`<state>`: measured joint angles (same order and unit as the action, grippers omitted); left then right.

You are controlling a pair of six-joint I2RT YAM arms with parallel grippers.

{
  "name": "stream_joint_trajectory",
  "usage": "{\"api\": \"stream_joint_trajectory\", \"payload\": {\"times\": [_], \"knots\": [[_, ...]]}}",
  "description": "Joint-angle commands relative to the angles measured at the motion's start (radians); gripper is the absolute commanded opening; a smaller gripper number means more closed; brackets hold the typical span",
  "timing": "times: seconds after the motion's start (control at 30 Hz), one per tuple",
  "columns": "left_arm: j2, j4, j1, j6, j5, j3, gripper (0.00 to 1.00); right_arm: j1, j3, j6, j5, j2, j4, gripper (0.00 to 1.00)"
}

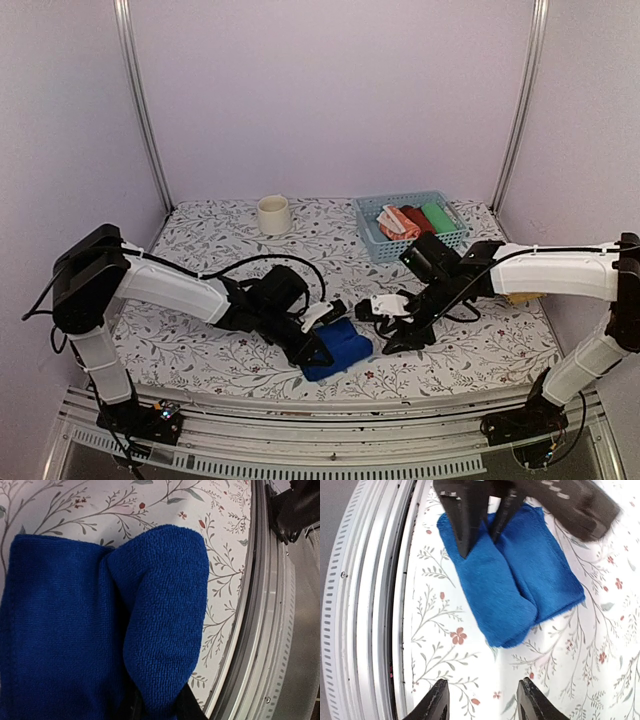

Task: Roll the towels
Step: Roll the towel at the center of the board.

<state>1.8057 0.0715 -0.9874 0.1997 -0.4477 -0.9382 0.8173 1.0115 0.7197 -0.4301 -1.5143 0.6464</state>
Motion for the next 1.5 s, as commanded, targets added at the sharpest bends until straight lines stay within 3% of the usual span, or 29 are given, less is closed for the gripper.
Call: {"api": "stream_joint_trajectory", "payload": {"times": [0.0, 0.2, 0.53, 0.6, 0.7, 0.8, 0.9, 1.07, 1.27, 1.47], "knots": [[0.030, -0.063, 0.032, 0.135, -0.209, 0.046, 0.02, 0.151, -0.084, 0.057, 0.222, 0.029, -0.265, 0.50], [0.059, -0.110, 0.061, 0.193, -0.262, 0.078, 0.02, 0.260, -0.094, 0.127, 0.351, -0.061, -0.427, 0.51], [0.095, -0.138, 0.092, 0.194, -0.283, 0.099, 0.01, 0.338, -0.060, 0.215, 0.296, -0.244, -0.443, 0.50], [0.093, -0.107, 0.095, 0.173, -0.265, 0.084, 0.05, 0.340, -0.042, 0.212, 0.289, -0.275, -0.425, 0.45], [0.070, -0.038, 0.096, 0.117, -0.216, 0.049, 0.19, 0.340, -0.024, 0.218, 0.285, -0.321, -0.389, 0.26], [-0.001, -0.010, 0.099, 0.080, -0.152, 0.049, 0.36, 0.340, 0.000, 0.224, 0.255, -0.343, -0.308, 0.16], [-0.075, 0.033, 0.118, 0.064, -0.079, 0.056, 0.44, 0.344, 0.036, 0.210, 0.175, -0.321, -0.178, 0.13], [-0.213, 0.064, 0.144, 0.077, 0.073, 0.096, 0.48, 0.344, 0.146, 0.175, 0.052, -0.341, 0.052, 0.12], [-0.355, 0.023, 0.100, 0.060, 0.232, 0.153, 0.48, 0.294, 0.319, 0.113, -0.110, -0.485, 0.245, 0.11], [-0.440, 0.022, 0.047, 0.042, 0.408, 0.210, 0.44, 0.191, 0.520, 0.037, -0.128, -0.650, 0.354, 0.11]]}}
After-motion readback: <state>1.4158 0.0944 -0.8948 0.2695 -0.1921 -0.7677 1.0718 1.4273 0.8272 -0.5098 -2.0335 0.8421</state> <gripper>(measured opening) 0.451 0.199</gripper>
